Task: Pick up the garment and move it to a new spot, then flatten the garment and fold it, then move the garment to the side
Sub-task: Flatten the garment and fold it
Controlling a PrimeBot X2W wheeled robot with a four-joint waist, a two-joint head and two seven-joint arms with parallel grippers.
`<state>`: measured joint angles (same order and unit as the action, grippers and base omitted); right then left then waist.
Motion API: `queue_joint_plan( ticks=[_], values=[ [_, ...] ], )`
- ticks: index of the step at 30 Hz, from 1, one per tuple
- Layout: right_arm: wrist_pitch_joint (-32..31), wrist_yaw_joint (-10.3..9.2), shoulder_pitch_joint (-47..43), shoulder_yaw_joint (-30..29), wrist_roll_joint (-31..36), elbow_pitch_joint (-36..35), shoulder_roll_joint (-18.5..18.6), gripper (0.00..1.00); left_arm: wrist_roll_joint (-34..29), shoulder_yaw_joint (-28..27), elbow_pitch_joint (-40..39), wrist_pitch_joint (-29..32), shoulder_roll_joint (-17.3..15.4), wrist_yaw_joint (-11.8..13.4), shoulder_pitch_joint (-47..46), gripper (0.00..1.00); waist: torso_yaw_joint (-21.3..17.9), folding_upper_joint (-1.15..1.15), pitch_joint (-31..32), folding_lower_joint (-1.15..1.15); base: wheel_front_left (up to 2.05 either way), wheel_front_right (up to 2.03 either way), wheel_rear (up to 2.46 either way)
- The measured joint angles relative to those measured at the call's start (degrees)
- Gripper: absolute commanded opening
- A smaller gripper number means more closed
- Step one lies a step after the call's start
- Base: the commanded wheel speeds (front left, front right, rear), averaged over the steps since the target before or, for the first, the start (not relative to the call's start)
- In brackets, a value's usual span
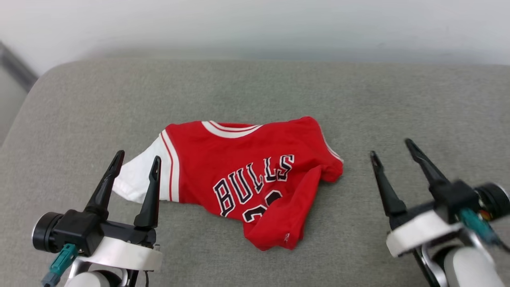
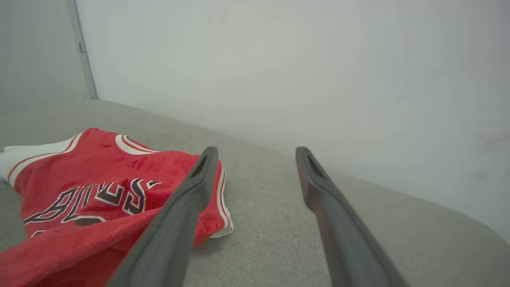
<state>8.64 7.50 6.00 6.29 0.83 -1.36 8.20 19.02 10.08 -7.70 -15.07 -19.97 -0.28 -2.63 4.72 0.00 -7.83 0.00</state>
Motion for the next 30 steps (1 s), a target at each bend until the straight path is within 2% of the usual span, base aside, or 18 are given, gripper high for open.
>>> queue_joint_plan(
  ticks=[2, 5, 8, 11, 14, 17, 21, 28, 29, 30],
  values=[
    [-7.1, 0.01, 3.3, 3.9, -4.1, -0.2, 3.3, 1.0, -0.9, -0.5, 0.4, 0.0, 1.2, -1.2, -0.3, 1.0, 0.8, 0.0, -1.0, 0.0, 0.0, 0.0, 0.0],
    [-21.7, 0.05, 9.9, 10.5, -13.8, -0.4, 9.2, 1.0, -1.8, -1.3, 1.0, 0.0, 3.1, -2.8, -1.8, 1.0, 2.2, 0.0, -2.7, 0.01, 0.0, 0.0, 0.0],
    [-35.6, -0.01, 16.9, 13.9, -21.0, -0.3, 13.3, 1.0, -2.5, -1.5, 2.0, 0.0, 4.7, -4.1, -2.9, 1.0, 3.8, 0.0, -4.6, 0.01, 0.0, 0.0, 0.0],
    [-47.6, 0.01, 22.7, 15.4, -25.8, 1.9, 14.1, 1.0, -3.3, -1.7, 2.6, 0.0, 6.2, -5.1, -4.2, 1.0, 5.5, 0.0, -6.7, 0.01, 0.0, 0.0, 0.0],
    [-56.4, 0.0, 27.5, 15.4, -25.7, 6.5, 15.2, 1.0, -3.9, -1.8, 2.9, 0.0, 7.4, -5.8, -5.1, 1.0, 7.1, 0.0, -8.6, 0.01, 0.0, 0.0, 0.0],
    [-60.8, -0.01, 30.6, 16.4, -23.6, 10.5, 16.7, 1.0, -4.5, -1.5, 3.4, 0.0, 8.4, -6.4, -6.4, 1.0, 8.9, 0.0, -10.1, 0.01, 0.0, 0.0, 0.0],
    [-63.7, 0.0, 31.0, 17.6, -24.8, 14.3, 15.2, 1.0, -5.1, -1.7, 3.6, 0.0, 9.2, -6.8, -7.1, 1.0, 11.0, 0.0, -11.8, 0.02, 0.0, 0.0, 0.0],
    [-61.4, -0.02, 30.9, 20.2, -25.5, 17.9, 15.7, 1.0, -5.4, -2.0, 4.1, 0.0, 9.8, -7.1, -7.0, 1.0, 13.2, 0.0, -13.0, 0.01, 0.0, 0.0, 0.0],
    [-60.6, -0.02, 30.9, 21.0, -25.4, 18.2, 16.0, 0.37, -5.4, -2.0, 4.1, 0.0, 9.9, -7.1, -7.0, 1.0, 13.3, 0.0, -12.9, 0.01, 0.0, 0.0, 0.0],
    [-59.6, -0.02, 30.9, 21.8, -25.2, 18.4, 16.4, 0.0, -5.6, -2.1, 4.3, 0.0, 9.9, -7.1, -7.0, 1.0, 13.3, 0.0, -12.8, 0.01, 0.0, 0.0, 0.0]
  ],
)
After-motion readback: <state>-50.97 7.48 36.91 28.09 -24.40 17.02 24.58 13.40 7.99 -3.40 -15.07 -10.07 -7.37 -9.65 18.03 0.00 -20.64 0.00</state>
